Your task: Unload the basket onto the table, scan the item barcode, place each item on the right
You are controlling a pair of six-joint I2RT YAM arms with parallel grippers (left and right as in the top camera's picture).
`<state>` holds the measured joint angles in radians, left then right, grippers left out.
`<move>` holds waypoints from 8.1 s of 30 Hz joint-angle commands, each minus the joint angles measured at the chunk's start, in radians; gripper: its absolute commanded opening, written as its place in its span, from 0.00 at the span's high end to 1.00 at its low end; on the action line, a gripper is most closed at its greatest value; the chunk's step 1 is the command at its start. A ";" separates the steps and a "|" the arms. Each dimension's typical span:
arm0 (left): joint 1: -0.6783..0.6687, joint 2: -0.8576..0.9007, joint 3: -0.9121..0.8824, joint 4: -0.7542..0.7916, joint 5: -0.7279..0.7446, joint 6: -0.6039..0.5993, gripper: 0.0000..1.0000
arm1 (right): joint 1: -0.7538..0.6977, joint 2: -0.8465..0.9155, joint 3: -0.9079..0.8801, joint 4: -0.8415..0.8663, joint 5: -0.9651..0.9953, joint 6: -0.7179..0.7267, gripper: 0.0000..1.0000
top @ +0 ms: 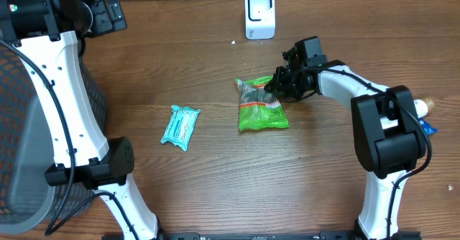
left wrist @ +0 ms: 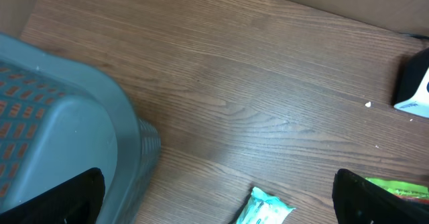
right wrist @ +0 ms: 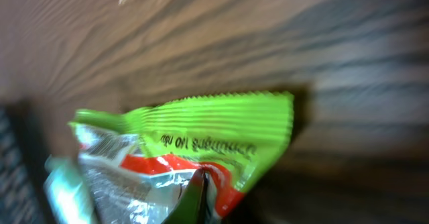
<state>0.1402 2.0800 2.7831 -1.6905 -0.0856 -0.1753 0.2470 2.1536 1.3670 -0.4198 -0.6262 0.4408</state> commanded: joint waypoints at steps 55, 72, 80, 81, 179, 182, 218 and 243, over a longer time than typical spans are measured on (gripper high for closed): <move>0.003 0.009 -0.002 0.001 0.005 0.019 0.00 | 0.198 -0.227 0.549 -0.242 1.400 -0.561 0.96; 0.003 0.009 -0.002 0.001 0.005 0.019 0.00 | 0.269 0.014 0.548 0.053 1.548 -1.273 0.96; 0.003 0.009 -0.002 0.001 0.005 0.019 0.00 | 0.270 0.044 0.545 0.143 1.459 -1.601 0.96; 0.003 0.009 -0.002 0.001 0.005 0.019 0.00 | 0.270 0.061 0.545 0.185 1.456 -1.655 0.96; 0.003 0.009 -0.002 0.001 0.005 0.019 0.01 | 0.317 0.138 0.266 -0.572 0.883 -0.691 0.96; 0.003 0.009 -0.002 0.001 0.005 0.019 0.00 | 0.337 0.115 0.317 -0.669 0.782 -0.650 0.96; 0.003 0.009 -0.002 0.001 0.005 0.019 0.00 | 0.079 0.005 0.404 -0.642 0.618 -0.092 0.00; 0.003 0.009 -0.002 0.001 0.005 0.019 0.01 | 0.360 0.019 0.438 -0.574 0.660 -0.014 0.15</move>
<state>0.1398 2.0800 2.7827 -1.6905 -0.0856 -0.1753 0.5838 2.1723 1.8214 -1.0245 -0.0952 0.3595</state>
